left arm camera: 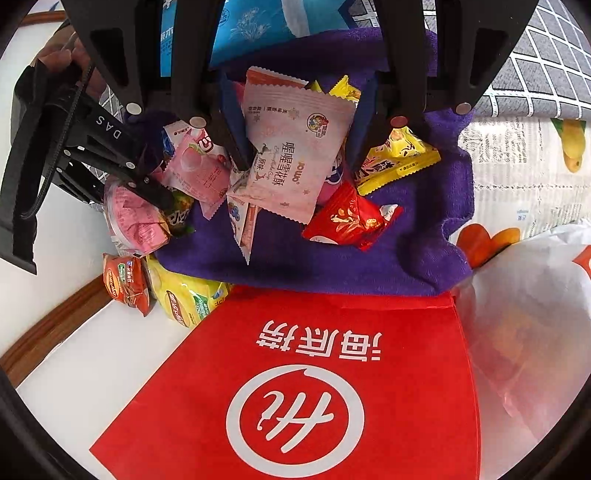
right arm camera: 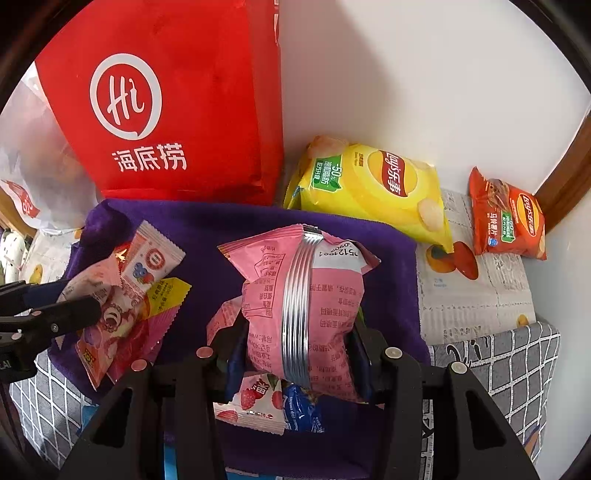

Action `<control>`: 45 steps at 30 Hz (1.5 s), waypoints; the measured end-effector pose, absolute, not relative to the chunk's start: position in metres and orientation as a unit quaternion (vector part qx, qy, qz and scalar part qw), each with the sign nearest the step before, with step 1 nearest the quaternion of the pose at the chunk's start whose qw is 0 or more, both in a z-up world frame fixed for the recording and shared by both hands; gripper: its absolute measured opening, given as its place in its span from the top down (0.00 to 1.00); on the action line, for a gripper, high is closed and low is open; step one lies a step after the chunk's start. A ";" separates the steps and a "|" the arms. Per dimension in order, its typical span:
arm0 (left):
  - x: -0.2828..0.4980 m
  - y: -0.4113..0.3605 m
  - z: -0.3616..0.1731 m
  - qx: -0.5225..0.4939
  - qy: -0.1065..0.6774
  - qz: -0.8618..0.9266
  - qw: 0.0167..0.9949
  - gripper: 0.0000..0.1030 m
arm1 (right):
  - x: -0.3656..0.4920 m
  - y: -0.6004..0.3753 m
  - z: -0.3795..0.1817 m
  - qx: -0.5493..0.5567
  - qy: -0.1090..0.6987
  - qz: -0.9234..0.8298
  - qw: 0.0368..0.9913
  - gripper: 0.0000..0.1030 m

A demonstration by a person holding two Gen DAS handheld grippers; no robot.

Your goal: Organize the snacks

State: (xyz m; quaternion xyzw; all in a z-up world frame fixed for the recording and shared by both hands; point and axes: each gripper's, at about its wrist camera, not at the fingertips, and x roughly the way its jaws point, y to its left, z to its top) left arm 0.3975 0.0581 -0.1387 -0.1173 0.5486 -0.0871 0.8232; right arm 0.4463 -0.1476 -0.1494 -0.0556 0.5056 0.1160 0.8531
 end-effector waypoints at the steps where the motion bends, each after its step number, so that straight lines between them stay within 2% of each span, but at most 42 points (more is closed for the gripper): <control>1: 0.397 0.058 -0.138 -0.118 0.548 -0.087 0.824 0.52 | 0.446 -0.148 -0.149 -0.056 0.505 0.116 0.853 0.55; 8: 0.399 0.059 -0.136 -0.125 0.546 -0.089 0.824 0.51 | 0.446 -0.147 -0.148 -0.058 0.505 0.117 0.853 0.52; 13: 0.397 0.061 -0.131 -0.128 0.537 -0.091 0.829 0.51 | 0.440 -0.145 -0.140 -0.069 0.490 0.119 0.861 0.45; 19: 0.394 0.062 -0.123 -0.129 0.528 -0.096 0.834 0.50 | 0.435 -0.150 -0.127 -0.062 0.474 0.113 0.871 0.41; 27: 0.387 0.062 -0.108 -0.118 0.510 -0.085 0.848 0.35 | 0.427 -0.158 -0.109 -0.037 0.457 0.114 0.882 0.41; 34: 0.373 0.056 -0.080 -0.094 0.487 -0.067 0.866 0.32 | 0.405 -0.163 -0.079 -0.019 0.430 0.119 0.895 0.41; 36: 0.364 0.053 -0.066 -0.083 0.473 -0.060 0.875 0.28 | 0.394 -0.165 -0.067 -0.011 0.418 0.128 0.899 0.41; 38: 0.348 0.053 -0.053 -0.079 0.457 -0.056 0.884 0.25 | 0.378 -0.166 -0.055 -0.009 0.408 0.130 0.904 0.41; 43: 0.308 0.045 -0.029 -0.064 0.443 -0.055 0.893 0.24 | 0.341 -0.164 -0.041 -0.020 0.402 0.129 0.906 0.41; 45: 0.288 0.043 -0.020 -0.056 0.430 -0.049 0.900 0.20 | 0.323 -0.166 -0.038 -0.021 0.401 0.126 0.907 0.41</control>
